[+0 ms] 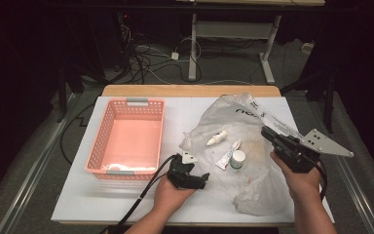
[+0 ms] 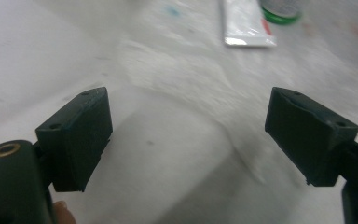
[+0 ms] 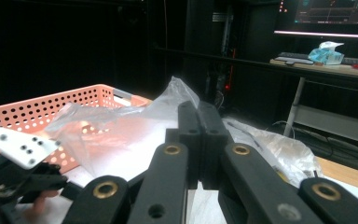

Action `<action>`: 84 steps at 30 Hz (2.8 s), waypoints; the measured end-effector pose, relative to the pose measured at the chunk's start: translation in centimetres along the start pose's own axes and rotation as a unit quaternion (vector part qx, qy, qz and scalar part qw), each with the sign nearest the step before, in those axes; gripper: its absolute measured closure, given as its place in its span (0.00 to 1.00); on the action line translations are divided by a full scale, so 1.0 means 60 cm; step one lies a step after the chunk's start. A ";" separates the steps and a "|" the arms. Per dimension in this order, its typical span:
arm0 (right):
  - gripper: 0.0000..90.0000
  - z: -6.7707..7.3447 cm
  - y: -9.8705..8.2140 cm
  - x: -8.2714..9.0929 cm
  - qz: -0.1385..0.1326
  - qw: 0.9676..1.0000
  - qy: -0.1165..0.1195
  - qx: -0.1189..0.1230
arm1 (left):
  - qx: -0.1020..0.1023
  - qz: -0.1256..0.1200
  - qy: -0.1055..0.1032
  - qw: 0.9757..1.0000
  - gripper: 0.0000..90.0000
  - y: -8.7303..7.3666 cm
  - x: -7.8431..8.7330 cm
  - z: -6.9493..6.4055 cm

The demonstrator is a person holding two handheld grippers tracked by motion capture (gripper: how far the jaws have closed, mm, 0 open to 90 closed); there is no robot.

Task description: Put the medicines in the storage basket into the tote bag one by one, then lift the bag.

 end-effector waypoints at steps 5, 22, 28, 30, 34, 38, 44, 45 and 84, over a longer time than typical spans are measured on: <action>1.00 0.003 -0.006 -0.009 0.010 1.000 0.005 -0.002 | 0.026 -0.007 -0.015 1.000 0.16 0.030 -0.028 0.016; 1.00 0.012 -0.019 -0.025 0.027 1.000 0.015 -0.002 | -0.065 0.007 -0.089 0.994 0.93 0.027 -0.029 -0.031; 1.00 0.016 -0.026 -0.030 0.034 0.999 0.018 -0.002 | -0.085 -0.033 -0.069 0.993 0.98 0.021 -0.013 -0.035; 1.00 0.017 -0.030 -0.033 0.038 0.999 0.019 -0.003 | -0.077 -0.049 -0.063 0.994 0.98 0.015 -0.004 -0.033; 1.00 0.021 -0.039 -0.040 0.045 0.999 0.019 -0.003 | -0.073 -0.081 -0.051 0.993 0.98 0.003 0.023 -0.021; 1.00 0.023 -0.046 -0.048 0.050 0.999 0.018 -0.005 | -0.086 -0.116 -0.036 0.989 0.98 -0.003 0.056 -0.014; 1.00 0.034 -0.045 -0.057 0.048 0.999 0.015 -0.001 | -0.090 -0.169 -0.025 0.981 0.98 -0.001 0.088 -0.018; 1.00 0.035 -0.046 -0.059 0.048 0.999 0.015 0.000 | -0.090 -0.177 -0.025 0.980 0.98 -0.001 0.092 -0.019; 1.00 0.036 0.001 -0.096 -0.012 1.000 -0.009 0.005 | -0.058 -0.275 -0.020 0.959 0.98 0.089 0.157 -0.001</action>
Point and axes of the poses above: each handheld gripper's, and its own axes: x roughly backward along the jaws, y roughly out of its top, z roughly to its left, the point moved 2 cm from there along -x, roughly forward along the jaws, and after that the axes turned 10 degrees about y, right-handed, at the moved point
